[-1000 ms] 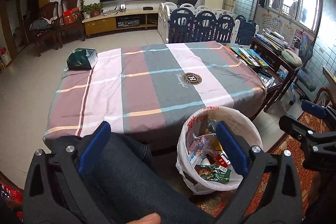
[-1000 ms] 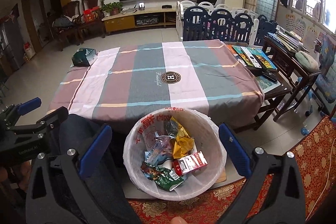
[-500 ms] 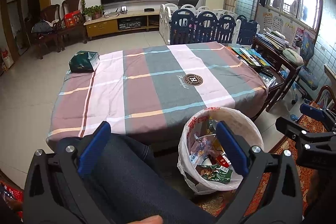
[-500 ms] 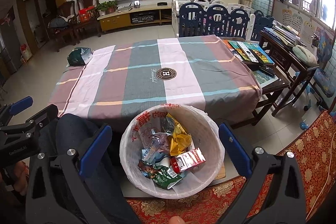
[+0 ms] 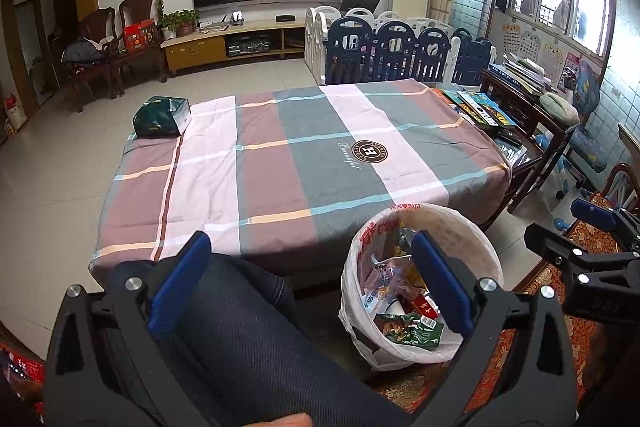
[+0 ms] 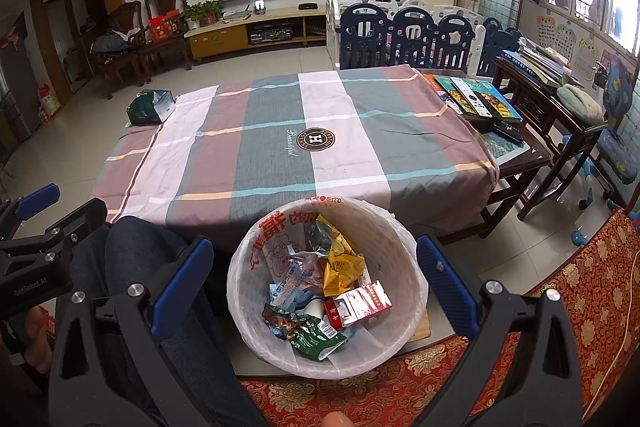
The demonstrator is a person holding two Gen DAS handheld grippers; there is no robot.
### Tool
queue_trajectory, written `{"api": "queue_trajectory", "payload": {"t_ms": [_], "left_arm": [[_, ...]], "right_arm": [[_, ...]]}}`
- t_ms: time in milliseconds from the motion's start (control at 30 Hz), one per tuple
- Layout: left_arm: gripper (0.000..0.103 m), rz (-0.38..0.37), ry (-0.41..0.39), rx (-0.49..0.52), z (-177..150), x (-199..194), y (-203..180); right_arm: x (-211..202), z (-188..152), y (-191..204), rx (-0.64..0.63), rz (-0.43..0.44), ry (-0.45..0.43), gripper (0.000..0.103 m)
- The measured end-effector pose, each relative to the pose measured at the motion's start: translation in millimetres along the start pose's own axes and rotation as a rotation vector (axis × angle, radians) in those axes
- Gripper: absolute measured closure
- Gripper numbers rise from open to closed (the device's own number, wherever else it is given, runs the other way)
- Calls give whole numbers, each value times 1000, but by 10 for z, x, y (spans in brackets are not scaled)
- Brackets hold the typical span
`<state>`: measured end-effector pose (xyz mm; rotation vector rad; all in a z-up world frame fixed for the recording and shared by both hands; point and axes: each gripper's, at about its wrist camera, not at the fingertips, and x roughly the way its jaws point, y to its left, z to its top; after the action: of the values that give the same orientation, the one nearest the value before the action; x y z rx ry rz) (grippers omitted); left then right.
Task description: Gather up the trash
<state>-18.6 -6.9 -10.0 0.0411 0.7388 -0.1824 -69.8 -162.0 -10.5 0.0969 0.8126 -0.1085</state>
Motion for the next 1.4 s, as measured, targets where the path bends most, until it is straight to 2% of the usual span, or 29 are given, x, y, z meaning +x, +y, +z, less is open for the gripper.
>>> {"api": "queue_trajectory", "payload": {"t_ms": [1400], "left_arm": [[3,-13,25,10,-19,33,0]], "right_arm": [[68,-92,-72,14,-25,12,4]]}}
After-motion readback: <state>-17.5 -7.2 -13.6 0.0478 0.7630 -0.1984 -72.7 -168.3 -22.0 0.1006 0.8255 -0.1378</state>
